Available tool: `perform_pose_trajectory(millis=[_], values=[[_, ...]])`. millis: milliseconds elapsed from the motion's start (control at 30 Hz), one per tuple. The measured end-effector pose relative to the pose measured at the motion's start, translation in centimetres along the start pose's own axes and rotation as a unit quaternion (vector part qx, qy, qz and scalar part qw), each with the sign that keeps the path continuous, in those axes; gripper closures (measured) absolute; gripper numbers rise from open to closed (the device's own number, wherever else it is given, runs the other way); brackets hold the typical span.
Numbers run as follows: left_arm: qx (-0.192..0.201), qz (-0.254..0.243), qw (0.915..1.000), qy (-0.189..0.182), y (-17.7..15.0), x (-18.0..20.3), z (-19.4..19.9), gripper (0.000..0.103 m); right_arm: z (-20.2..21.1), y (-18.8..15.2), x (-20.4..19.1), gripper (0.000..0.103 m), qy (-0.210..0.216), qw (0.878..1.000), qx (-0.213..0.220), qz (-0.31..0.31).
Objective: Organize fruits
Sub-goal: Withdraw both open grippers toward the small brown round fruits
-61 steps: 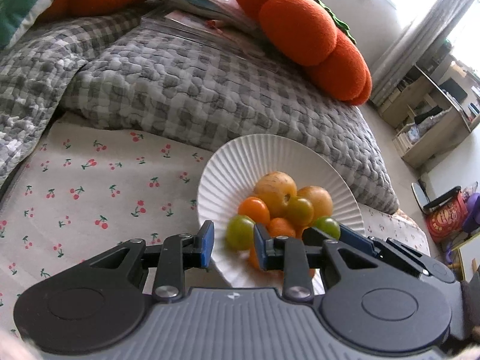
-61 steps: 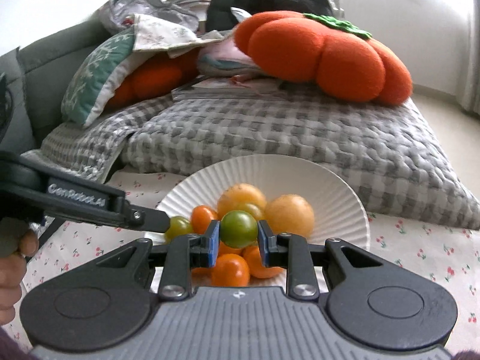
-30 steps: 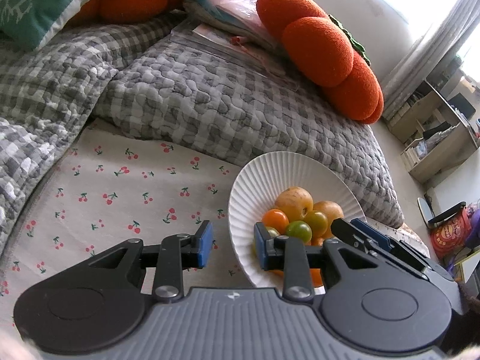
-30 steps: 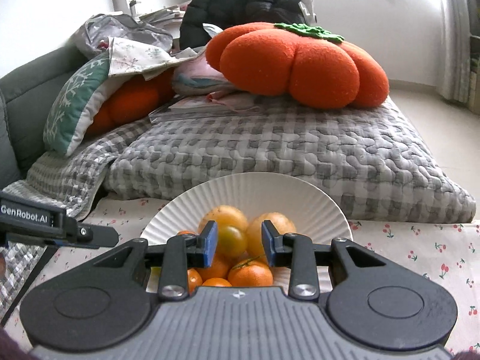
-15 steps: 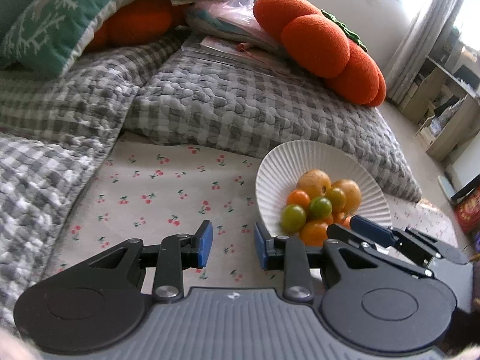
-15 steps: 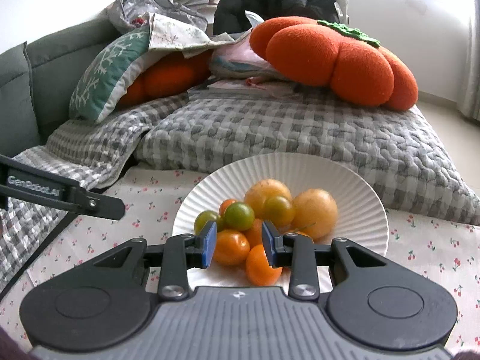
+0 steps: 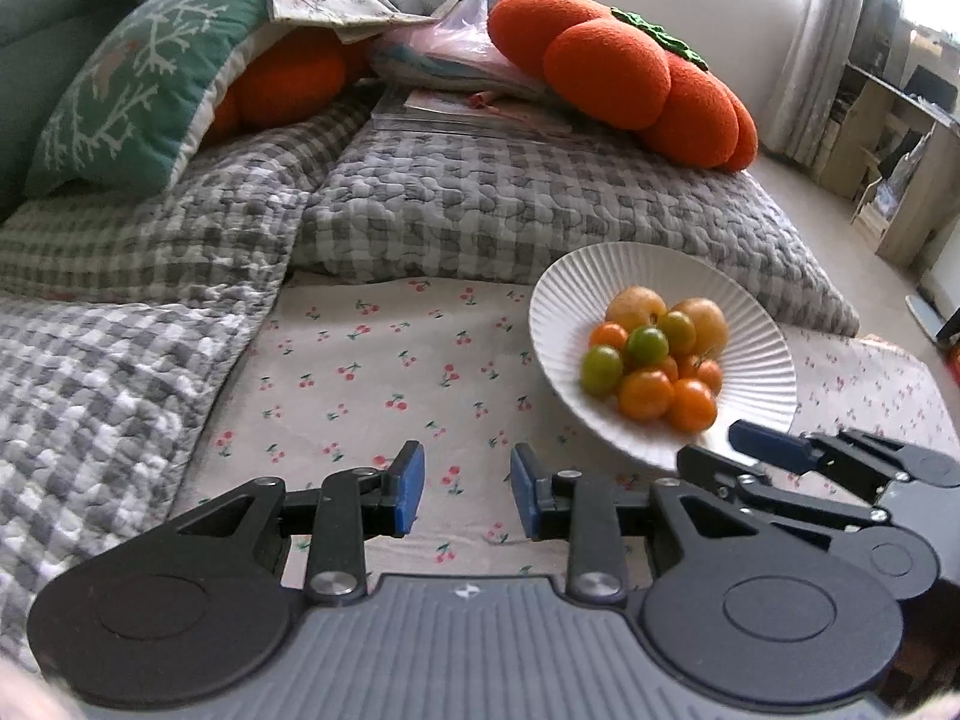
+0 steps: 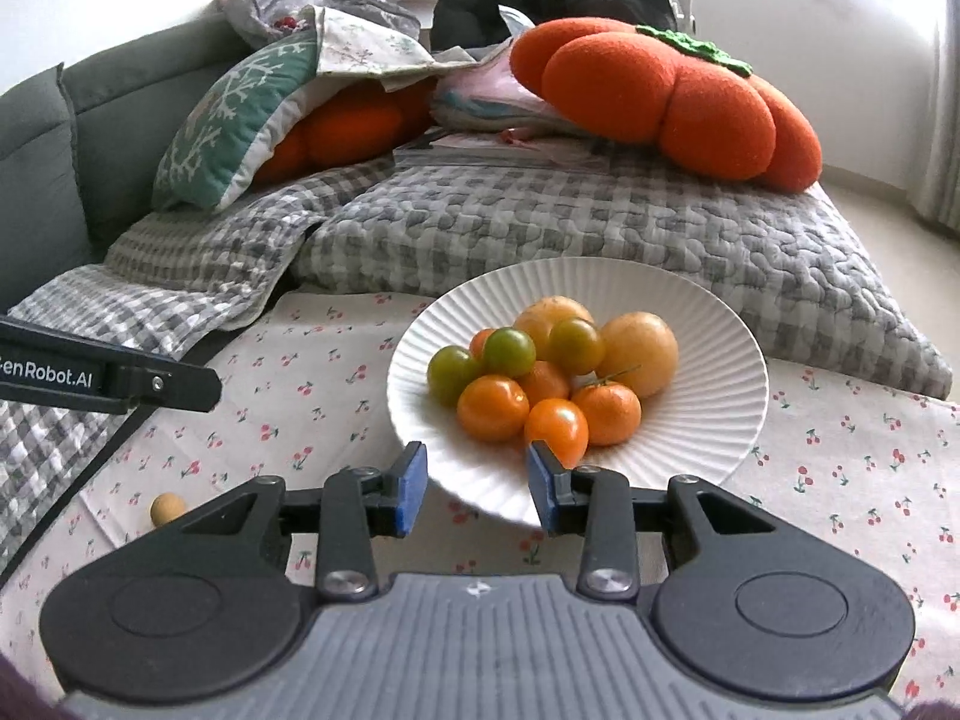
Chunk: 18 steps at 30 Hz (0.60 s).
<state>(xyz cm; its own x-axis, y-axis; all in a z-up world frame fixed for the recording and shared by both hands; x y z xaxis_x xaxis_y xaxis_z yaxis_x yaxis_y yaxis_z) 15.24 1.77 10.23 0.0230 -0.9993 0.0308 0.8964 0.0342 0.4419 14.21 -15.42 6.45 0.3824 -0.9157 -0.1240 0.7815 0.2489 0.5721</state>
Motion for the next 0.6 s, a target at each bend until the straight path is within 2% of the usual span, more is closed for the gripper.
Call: perform_pose_trajectory(millis=[233,467,600], values=[[-0.01,0.016,0.9997,0.016,-2.0,-1.8,0.3,0.064,1.1,-1.2,-0.9,0.058,0.014,0.999,-0.003,0.031],[-0.02,0.051,0.9985,0.005,-5.1,-4.3,1.3,0.057,1.6,-2.4,-3.2,0.053,0.036,0.996,-0.015,0.08],[-0.028,0.043,0.9987,0.007,-7.7,-4.3,1.5,0.054,1.8,-3.2,-5.2,0.052,0.043,0.992,-0.021,0.12]])
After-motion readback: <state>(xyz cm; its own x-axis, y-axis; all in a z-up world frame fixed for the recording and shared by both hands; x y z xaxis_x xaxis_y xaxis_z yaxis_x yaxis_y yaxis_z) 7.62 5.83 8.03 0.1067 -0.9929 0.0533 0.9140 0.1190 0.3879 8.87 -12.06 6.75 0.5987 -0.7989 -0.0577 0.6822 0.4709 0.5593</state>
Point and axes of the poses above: each gripper's, at about its wrist camera, not at the fingertips, and z roughly against the way its jaws point, x to its right, y to its top, the point moved 2 cm from there along -z, roughly the way its jaws point, and after that the axes turned 15 degrees about -x, right-handed, at the moved point
